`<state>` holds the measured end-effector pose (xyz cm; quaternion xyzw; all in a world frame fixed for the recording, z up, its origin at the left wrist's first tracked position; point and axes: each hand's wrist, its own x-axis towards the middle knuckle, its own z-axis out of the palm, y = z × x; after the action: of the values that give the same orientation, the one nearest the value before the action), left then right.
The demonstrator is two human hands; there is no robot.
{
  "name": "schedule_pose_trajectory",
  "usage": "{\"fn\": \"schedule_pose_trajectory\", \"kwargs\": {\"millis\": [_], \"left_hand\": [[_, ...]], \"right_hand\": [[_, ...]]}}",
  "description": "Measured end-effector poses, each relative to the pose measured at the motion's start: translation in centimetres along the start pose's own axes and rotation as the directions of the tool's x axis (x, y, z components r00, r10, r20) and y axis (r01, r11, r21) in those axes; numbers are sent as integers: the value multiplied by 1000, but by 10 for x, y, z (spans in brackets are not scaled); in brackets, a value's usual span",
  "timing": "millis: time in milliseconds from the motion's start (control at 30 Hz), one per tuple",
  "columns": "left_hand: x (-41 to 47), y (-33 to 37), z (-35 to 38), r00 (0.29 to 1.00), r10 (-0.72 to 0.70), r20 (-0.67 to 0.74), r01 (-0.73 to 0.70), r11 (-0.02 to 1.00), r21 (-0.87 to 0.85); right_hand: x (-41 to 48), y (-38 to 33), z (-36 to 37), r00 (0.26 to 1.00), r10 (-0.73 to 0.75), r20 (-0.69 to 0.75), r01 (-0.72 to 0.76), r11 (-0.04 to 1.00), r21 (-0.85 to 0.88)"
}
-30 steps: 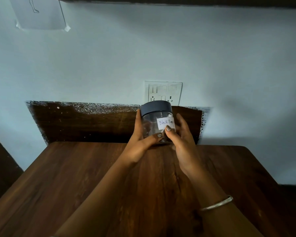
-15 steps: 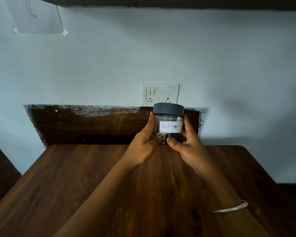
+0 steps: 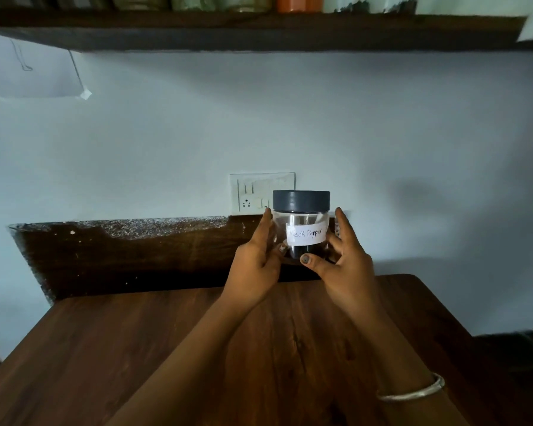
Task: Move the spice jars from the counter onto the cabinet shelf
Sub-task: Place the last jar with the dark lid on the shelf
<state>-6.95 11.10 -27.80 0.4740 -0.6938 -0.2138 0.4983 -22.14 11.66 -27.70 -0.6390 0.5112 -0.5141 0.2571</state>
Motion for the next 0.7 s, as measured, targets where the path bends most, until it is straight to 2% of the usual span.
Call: {"fn": "schedule_pose_trajectory", "kwargs": {"millis": [300, 500, 700], "left_hand": [[77, 73, 38, 964, 238, 118, -240, 971, 3], [145, 127, 61, 907, 411, 88, -416, 909, 39], [217, 183, 81, 878, 479, -4, -476, 873, 106]], "right_hand": [[55, -32, -78, 980, -81, -184, 72, 996, -53], [114, -51, -133, 941, -213, -262, 184, 974, -129], [172, -78, -188, 841, -382, -384, 335, 924, -185]]}}
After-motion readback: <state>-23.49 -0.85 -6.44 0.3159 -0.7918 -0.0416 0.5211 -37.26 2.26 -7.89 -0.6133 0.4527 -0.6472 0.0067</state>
